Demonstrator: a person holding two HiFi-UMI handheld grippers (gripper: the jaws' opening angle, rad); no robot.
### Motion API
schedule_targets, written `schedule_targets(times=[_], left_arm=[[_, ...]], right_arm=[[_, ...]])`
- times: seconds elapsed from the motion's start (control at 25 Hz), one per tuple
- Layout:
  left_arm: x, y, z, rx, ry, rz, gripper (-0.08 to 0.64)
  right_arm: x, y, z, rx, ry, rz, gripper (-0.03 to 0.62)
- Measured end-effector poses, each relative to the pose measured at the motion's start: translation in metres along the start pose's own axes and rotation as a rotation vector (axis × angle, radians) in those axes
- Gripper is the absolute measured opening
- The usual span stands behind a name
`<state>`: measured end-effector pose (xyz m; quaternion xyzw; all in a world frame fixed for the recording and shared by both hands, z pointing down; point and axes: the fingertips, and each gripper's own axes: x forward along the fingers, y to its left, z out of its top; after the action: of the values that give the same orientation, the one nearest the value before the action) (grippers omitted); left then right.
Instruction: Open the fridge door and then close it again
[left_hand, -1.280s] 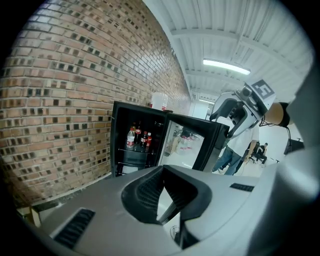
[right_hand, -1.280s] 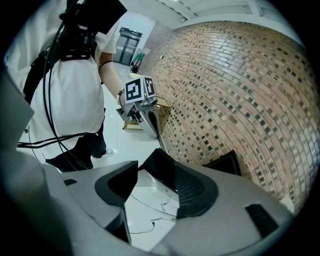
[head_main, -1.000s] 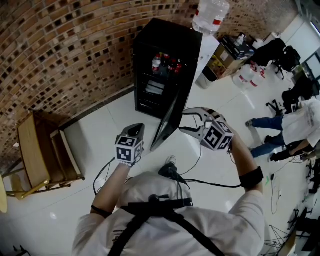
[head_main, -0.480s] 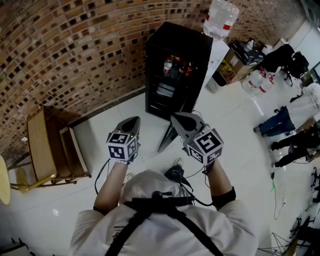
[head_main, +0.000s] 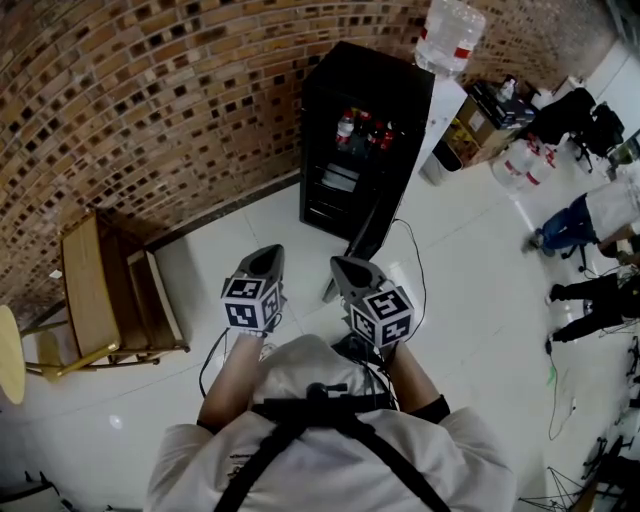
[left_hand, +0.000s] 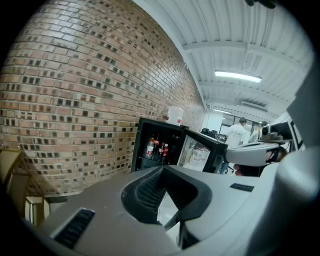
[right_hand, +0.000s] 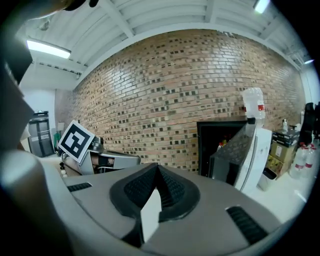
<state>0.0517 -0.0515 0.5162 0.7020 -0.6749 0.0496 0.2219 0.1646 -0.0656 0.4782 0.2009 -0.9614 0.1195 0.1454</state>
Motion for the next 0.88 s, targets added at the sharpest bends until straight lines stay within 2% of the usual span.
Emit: schedule_targets(times=[0.36, 0.88], left_arm=[[0.0, -0.007, -0.029, 0.01, 0.033, 0.0, 0.0], [-0.002, -0.012, -0.025, 0.014, 0.022, -0.009, 0.0]], right_arm=[[-0.006, -0.021, -0.046, 0.075, 0.04, -0.083, 0.009], [-0.01, -0.02, -0.049, 0.085, 0.043, -0.084, 0.011]])
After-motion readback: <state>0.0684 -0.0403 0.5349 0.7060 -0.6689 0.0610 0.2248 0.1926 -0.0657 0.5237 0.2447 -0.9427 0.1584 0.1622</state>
